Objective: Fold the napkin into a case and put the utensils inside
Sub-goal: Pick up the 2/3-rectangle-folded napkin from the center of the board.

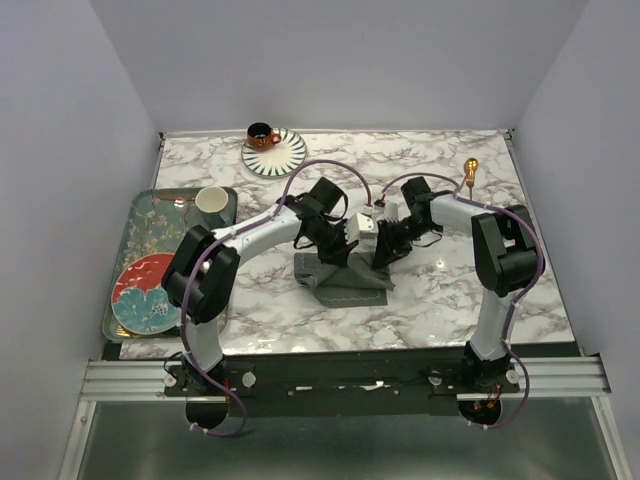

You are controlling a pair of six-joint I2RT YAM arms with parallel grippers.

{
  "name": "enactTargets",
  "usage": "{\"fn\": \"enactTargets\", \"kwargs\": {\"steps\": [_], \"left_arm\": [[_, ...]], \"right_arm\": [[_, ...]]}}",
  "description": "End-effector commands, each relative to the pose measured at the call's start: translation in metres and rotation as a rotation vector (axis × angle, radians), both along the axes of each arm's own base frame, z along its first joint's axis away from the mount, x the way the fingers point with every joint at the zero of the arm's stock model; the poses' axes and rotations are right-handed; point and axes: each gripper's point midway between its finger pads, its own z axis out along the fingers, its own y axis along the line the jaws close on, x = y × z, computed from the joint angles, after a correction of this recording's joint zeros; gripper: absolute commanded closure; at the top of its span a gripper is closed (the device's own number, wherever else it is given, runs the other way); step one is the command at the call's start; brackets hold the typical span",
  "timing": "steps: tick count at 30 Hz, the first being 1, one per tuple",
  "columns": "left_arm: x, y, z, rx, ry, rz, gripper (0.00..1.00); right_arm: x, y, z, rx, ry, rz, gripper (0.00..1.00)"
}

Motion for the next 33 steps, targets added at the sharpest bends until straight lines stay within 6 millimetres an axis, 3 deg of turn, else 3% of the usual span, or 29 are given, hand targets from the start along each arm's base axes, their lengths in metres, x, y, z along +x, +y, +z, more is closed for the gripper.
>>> {"fn": "enactTargets", "kwargs": {"steps": [1, 5, 6, 7, 9, 10, 12, 13, 14, 16, 19, 25, 28, 29, 32, 33], "left_arm": [[-0.016, 0.008, 0.014, -0.043, 0.119, -0.014, 0.72], [-0.014, 0.013, 0.016, -0.06, -0.076, 0.02, 0.58], [-0.024, 0.009, 0.013, -0.045, -0.124, -0.007, 0.56], [-0.027, 0.024, 0.002, 0.016, -0.189, 0.019, 0.56], [-0.031, 0.021, -0.001, 0.02, -0.299, 0.006, 0.53], [-0.05, 0.024, -0.011, 0.045, -0.33, -0.024, 0.52], [-0.046, 0.027, -0.015, 0.079, -0.443, -0.001, 0.51], [-0.055, 0.033, -0.025, 0.101, -0.458, -0.009, 0.51], [-0.061, 0.027, -0.026, 0.093, -0.495, -0.027, 0.46], [-0.064, 0.038, -0.042, 0.164, -0.558, -0.035, 0.46], [-0.07, 0.04, -0.052, 0.196, -0.639, -0.065, 0.45], [-0.08, 0.039, -0.081, 0.281, -0.709, -0.149, 0.57], [-0.077, 0.04, -0.088, 0.313, -0.713, -0.159, 0.73], [-0.079, 0.04, -0.09, 0.319, -0.701, -0.167, 0.84], [-0.085, 0.035, -0.082, 0.292, -0.646, -0.194, 1.0], [-0.087, 0.034, -0.08, 0.285, -0.62, -0.196, 1.0]], "right_arm": [[-0.007, -0.015, -0.03, -0.126, 0.019, 0.036, 0.66], [-0.006, -0.015, -0.029, -0.125, 0.023, 0.038, 0.66], [-0.006, -0.015, -0.03, -0.126, 0.025, 0.038, 0.66], [-0.007, -0.015, -0.029, -0.123, 0.026, 0.039, 0.66], [-0.007, -0.015, -0.03, -0.125, 0.028, 0.041, 0.66], [-0.006, -0.015, -0.03, -0.128, 0.025, 0.04, 0.66], [-0.007, -0.016, -0.031, -0.128, 0.026, 0.043, 0.66], [-0.007, -0.016, -0.031, -0.129, 0.028, 0.043, 0.66], [-0.008, -0.016, -0.031, -0.128, 0.029, 0.044, 0.66], [-0.01, -0.016, -0.033, -0.126, 0.035, 0.044, 0.66], [-0.01, -0.016, -0.034, -0.127, 0.036, 0.046, 0.66], [-0.01, -0.017, -0.034, -0.133, 0.024, 0.059, 0.66], [-0.011, -0.017, -0.034, -0.131, 0.029, 0.062, 0.66], [-0.011, -0.017, -0.034, -0.129, 0.028, 0.063, 0.66], [-0.012, -0.017, -0.034, -0.128, 0.028, 0.066, 0.66], [-0.012, -0.018, -0.033, -0.129, 0.027, 0.067, 0.66]]}}
